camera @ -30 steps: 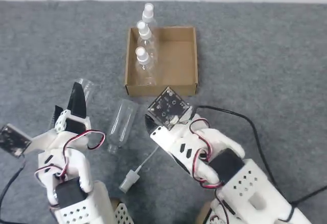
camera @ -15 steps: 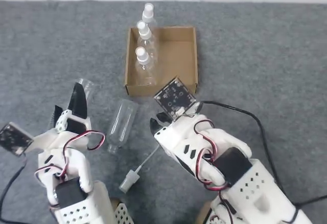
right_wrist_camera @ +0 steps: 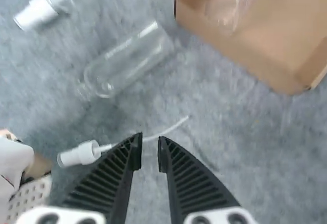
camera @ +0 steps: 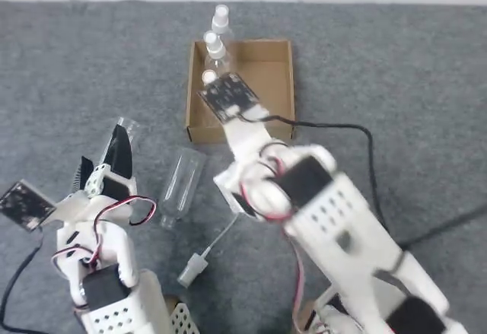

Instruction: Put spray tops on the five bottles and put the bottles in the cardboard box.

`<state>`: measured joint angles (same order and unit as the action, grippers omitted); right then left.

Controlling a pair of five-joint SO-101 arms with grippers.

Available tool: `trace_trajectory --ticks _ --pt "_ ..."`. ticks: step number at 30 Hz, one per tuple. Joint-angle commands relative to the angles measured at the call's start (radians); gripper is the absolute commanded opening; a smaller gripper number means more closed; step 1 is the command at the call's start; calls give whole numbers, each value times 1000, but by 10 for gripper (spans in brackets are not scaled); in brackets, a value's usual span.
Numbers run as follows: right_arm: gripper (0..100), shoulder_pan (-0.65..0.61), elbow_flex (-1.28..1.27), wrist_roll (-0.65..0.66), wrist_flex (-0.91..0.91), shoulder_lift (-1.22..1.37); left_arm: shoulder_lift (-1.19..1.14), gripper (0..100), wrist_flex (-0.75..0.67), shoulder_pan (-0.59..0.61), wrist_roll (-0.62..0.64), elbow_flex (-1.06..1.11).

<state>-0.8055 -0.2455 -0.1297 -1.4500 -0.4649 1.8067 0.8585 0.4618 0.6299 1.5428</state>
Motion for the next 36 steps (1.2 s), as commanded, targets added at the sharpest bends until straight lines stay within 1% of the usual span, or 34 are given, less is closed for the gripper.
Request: trace_trajectory --ticks 1,7,10,15,17,20,23,25,27,32,36 --pt "9 -7 158 -54 -76 117 15 298 -28 3 -11 -8" --pt "9 -7 264 -127 -130 232 15 298 -28 3 -11 -8" --pt "10 -8 292 -172 -127 263 15 298 -28 3 -11 -8" --pt "10 -21 296 -322 -81 277 15 298 -29 5 -9 -8" --pt "8 -38 298 -364 -81 271 15 298 -29 18 -12 -12" --pt "7 -51 298 -373 -90 271 15 299 -35 78 -15 -22" --pt "7 -48 288 -373 -91 278 11 299 -28 92 -101 -31" --pt "7 -45 265 -373 -91 275 9 298 -25 92 -129 -35" --pt "7 -44 239 -373 -91 268 9 298 2 94 -135 -50" --pt "7 -42 207 -374 -91 268 8 298 137 95 -204 -154" --pt "7 -12 189 -376 -91 268 6 298 198 97 -270 -216"
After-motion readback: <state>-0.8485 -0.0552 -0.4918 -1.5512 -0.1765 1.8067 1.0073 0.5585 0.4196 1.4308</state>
